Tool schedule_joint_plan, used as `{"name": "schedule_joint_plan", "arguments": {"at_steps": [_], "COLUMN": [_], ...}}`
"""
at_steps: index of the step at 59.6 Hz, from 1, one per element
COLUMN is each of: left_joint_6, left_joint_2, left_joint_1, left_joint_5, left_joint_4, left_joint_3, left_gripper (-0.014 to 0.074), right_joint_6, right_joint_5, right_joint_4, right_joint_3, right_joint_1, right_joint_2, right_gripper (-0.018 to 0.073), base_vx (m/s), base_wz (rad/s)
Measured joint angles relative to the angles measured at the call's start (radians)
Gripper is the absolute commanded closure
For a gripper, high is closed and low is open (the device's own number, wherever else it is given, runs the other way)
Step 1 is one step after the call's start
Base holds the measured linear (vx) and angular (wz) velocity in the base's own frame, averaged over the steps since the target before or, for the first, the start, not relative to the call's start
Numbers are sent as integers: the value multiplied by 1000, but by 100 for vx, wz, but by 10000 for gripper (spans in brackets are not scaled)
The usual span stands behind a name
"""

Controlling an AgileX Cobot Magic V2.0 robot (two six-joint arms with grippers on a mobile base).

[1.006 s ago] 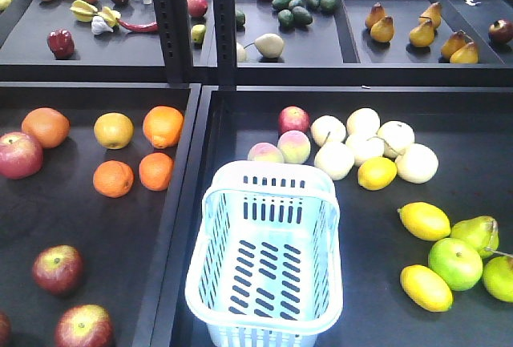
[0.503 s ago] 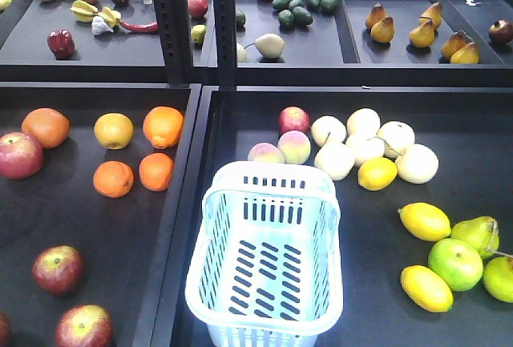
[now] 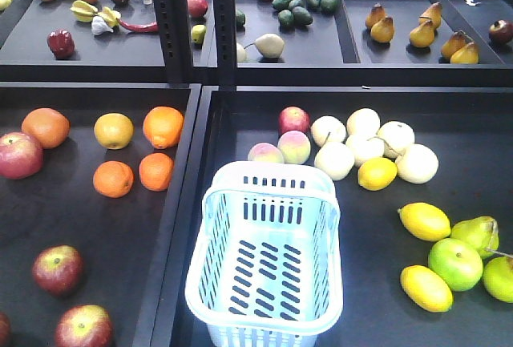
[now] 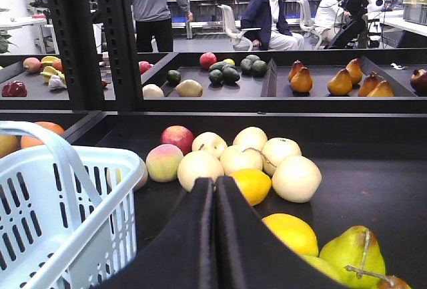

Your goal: Pick three apples into basket with both arms

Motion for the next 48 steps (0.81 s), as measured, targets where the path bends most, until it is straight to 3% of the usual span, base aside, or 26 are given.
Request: {"name": "schedule_joint_plan", "arguments": {"at_steps": [27,48], "left_joint_6": [-3,-7], "left_joint_2": [0,0], "left_joint_1": [0,0], "left_joint_5": [-11,-195], "left_joint_4": [-19,-141], "left_joint_3": [0,0], "left_gripper": [602,602], "right_joint_6": [0,0], "right_joint_5": [0,0], "right_joint_4": [0,0], "right_joint_3": [0,0], "right_joint_1": [0,0], "right_joint_2": [0,0], "right_gripper": [567,567], "base_vx": [0,0], "base_wz": [0,0]}}
